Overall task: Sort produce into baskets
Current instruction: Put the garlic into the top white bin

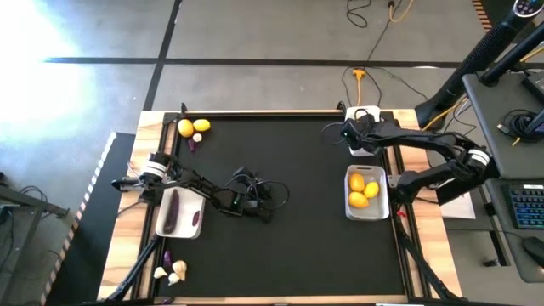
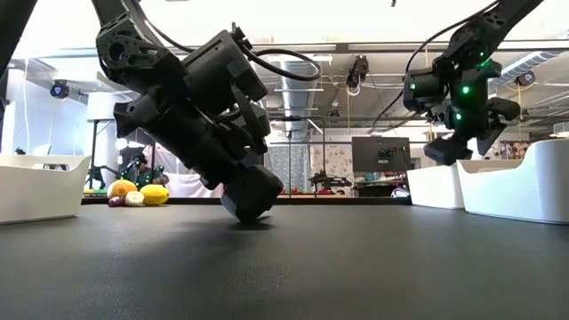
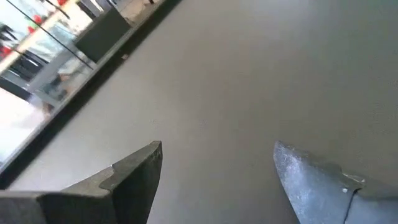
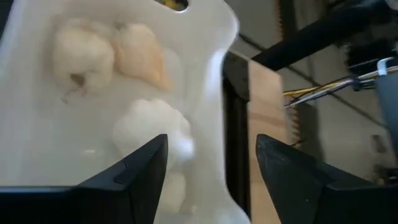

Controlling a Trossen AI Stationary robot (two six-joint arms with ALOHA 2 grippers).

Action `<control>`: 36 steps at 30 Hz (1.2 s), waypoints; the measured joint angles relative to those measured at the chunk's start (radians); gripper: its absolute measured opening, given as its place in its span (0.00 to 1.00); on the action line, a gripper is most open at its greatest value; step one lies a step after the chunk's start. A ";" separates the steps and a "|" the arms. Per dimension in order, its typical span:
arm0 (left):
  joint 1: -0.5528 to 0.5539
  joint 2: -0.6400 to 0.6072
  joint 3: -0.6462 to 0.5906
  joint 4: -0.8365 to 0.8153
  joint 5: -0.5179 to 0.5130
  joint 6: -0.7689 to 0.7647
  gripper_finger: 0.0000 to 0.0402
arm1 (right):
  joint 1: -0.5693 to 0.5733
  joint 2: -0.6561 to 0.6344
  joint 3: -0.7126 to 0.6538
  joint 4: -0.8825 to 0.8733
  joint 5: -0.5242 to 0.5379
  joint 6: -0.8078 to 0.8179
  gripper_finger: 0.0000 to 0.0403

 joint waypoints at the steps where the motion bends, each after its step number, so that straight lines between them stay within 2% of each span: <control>1: 0.000 -0.002 0.000 0.000 -0.018 0.005 0.72 | 0.000 -0.013 0.013 0.004 -0.026 -0.008 0.59; 5: -0.005 -0.022 -0.002 -0.014 -0.030 -0.016 0.72 | 0.017 -0.066 0.050 0.006 -0.179 -0.051 0.57; 9: -0.051 -0.164 -0.001 -0.197 -0.027 -0.033 0.72 | 0.098 -0.143 0.077 0.027 -0.308 -0.137 0.53; 13: -0.064 -0.352 -0.033 -0.440 -0.037 -0.097 0.72 | 0.237 -0.227 0.078 0.094 -0.333 -0.117 0.50; 18: 0.017 -0.584 -0.122 -0.572 -0.013 -0.255 0.72 | 0.457 -0.273 0.037 0.292 -0.335 -0.094 0.48; 23: 0.147 -0.746 -0.259 -0.569 0.011 -0.405 0.72 | 0.636 -0.241 -0.007 0.499 -0.334 -0.119 0.47; 29: 0.274 -0.824 -0.411 -0.500 -0.040 -0.582 0.72 | 0.766 -0.135 -0.017 0.554 -0.333 -0.101 0.47; 32: 0.316 -0.830 -0.452 -0.455 -0.049 -0.589 0.72 | 0.800 -0.072 -0.018 0.574 -0.333 -0.092 0.46; 36: 0.388 -0.827 -0.441 -0.434 -0.078 -0.513 0.72 | 0.817 0.005 -0.018 0.636 -0.333 -0.091 0.46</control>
